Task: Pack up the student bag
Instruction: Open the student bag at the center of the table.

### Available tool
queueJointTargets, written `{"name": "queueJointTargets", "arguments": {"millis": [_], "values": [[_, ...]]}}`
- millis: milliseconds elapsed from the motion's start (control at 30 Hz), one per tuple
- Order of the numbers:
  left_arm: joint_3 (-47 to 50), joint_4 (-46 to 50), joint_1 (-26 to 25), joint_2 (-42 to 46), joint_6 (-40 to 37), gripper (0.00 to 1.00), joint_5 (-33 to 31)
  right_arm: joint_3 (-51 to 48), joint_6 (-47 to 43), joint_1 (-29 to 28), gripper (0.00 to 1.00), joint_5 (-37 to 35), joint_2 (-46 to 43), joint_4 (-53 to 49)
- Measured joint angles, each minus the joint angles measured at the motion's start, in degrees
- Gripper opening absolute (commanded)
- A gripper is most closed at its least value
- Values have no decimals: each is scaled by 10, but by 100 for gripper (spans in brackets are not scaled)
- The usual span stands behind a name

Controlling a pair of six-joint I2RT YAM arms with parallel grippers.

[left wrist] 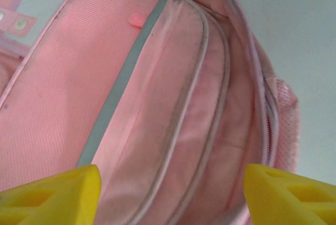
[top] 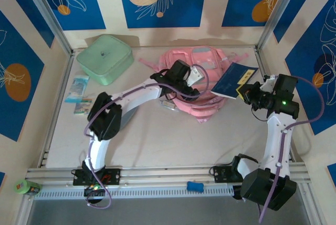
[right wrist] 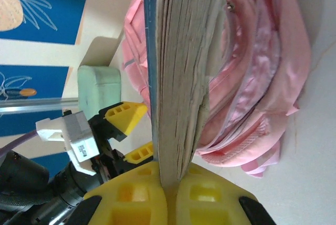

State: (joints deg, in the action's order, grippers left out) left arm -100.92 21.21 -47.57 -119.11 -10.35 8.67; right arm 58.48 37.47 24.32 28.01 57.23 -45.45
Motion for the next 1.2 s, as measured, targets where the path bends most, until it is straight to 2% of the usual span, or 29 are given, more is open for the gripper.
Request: {"name": "queueJointTargets", "arguments": {"millis": [200,333,433,700,767,1033,1200], "values": [[-68,12,-13,-70,-38,72,-31,-18,2,31,0,-2,7,10],[-108,17,-17,-113,-50,65,-59,-23,4,36,0,0,10,15],[-125,19,-17,-137,-50,52,-82,-29,4,36,0,3,10,20],[-143,29,-22,-150,-44,7,-105,-32,4,36,0,9,11,22],[-143,30,-24,-150,-46,0,-109,-32,4,36,0,9,11,22],[-141,32,-24,-139,-41,0,-114,-32,3,36,0,9,10,19],[-97,19,-23,-88,-34,0,-124,-31,0,35,0,9,2,2]]}}
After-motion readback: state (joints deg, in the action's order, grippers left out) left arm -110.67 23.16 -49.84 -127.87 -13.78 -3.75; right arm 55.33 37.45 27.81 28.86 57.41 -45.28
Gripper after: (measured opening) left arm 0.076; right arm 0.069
